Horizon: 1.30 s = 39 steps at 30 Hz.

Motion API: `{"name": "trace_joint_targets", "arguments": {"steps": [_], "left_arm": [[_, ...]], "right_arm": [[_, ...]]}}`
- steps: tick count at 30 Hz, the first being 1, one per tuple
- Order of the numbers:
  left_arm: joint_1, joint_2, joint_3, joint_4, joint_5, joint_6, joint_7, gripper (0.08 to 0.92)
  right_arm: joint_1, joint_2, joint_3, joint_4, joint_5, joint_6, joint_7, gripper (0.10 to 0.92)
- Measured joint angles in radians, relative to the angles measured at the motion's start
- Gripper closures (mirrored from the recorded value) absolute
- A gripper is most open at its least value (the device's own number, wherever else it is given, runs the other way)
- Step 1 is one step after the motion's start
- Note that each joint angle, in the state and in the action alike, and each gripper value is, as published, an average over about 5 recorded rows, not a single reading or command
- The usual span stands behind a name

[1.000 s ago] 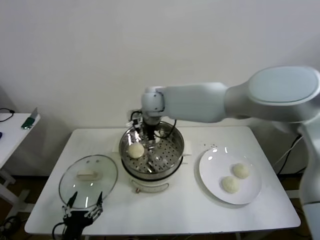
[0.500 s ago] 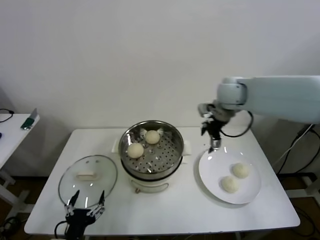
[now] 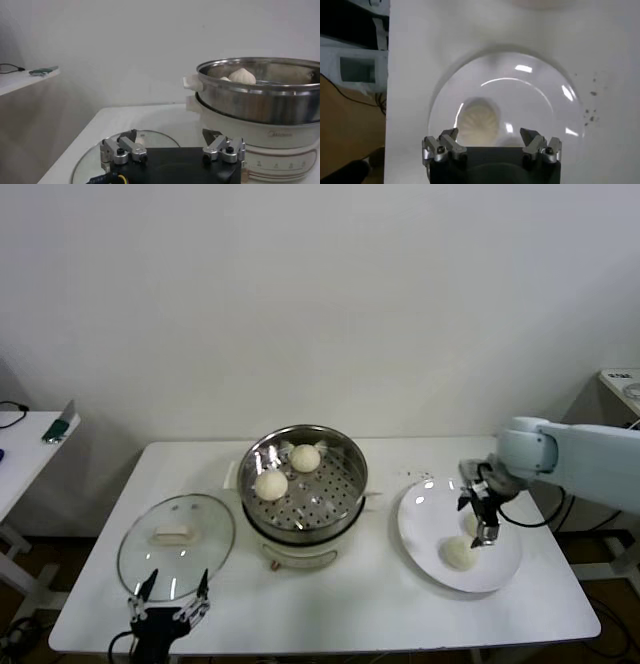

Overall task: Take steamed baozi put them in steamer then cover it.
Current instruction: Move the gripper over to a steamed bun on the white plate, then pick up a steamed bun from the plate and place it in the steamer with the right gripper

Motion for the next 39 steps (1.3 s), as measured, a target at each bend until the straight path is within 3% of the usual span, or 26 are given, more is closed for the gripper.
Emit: {"name": "trace_joint_targets", "arguments": {"steps": [16, 25, 32, 39], "left_arm": [[-0.003, 0.0, -0.002, 0.004, 0.001, 0.003, -0.001, 0.177], [-0.004, 0.001, 0.0, 0.002, 0.002, 0.007, -0.001, 0.177], [-0.003, 0.001, 0.001, 0.0, 0.009, 0.007, -0.002, 0.177], [-0.006, 0.004, 0.006, 0.0, 0.018, 0.008, -0.001, 0.177]], "right_arm": [[-0.258, 0.0, 0.194, -0.082, -0.081, -0.029, 0.061, 0.214], [-0.284, -0.001, 0.226, -0.079, -0.095, -0.026, 0.061, 0.381], [-0.17, 0.023, 0.173, -0.084, -0.101, 0.036, 0.014, 0.404], [0.083, 0.126, 0.084, -0.118, -0.072, 0.204, -0.071, 0.398]]}}
